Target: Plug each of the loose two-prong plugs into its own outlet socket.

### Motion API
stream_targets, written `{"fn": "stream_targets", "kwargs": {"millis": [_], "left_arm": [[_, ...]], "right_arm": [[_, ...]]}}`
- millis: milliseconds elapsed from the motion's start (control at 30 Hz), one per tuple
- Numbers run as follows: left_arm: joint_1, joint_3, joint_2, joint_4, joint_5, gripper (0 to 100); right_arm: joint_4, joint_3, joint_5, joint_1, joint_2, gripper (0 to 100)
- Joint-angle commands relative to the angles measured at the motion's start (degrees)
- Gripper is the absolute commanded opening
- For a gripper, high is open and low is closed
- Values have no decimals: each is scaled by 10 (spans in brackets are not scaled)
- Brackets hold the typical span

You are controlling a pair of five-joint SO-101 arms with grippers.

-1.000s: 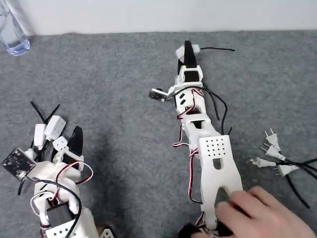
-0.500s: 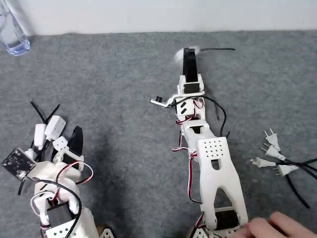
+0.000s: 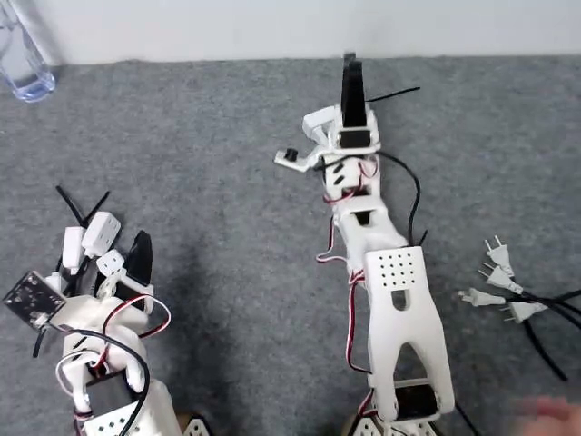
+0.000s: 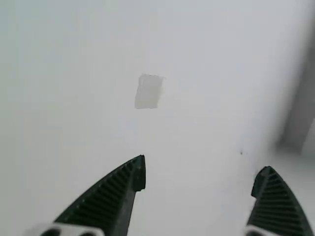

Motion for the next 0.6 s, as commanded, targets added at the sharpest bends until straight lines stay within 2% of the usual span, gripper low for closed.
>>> {"fn": "stream_targets", "kwargs": {"millis": [0, 367, 567], "left_arm": [[1, -4, -4, 0, -5, 348], [3, -4, -4, 0, -5, 348], [3, -4, -4, 0, -5, 348]], "right_arm": [[29, -31, 28, 24, -91, 314], [199, -31, 59, 47, -338, 314], [262, -30, 110, 43, -426, 314]]}}
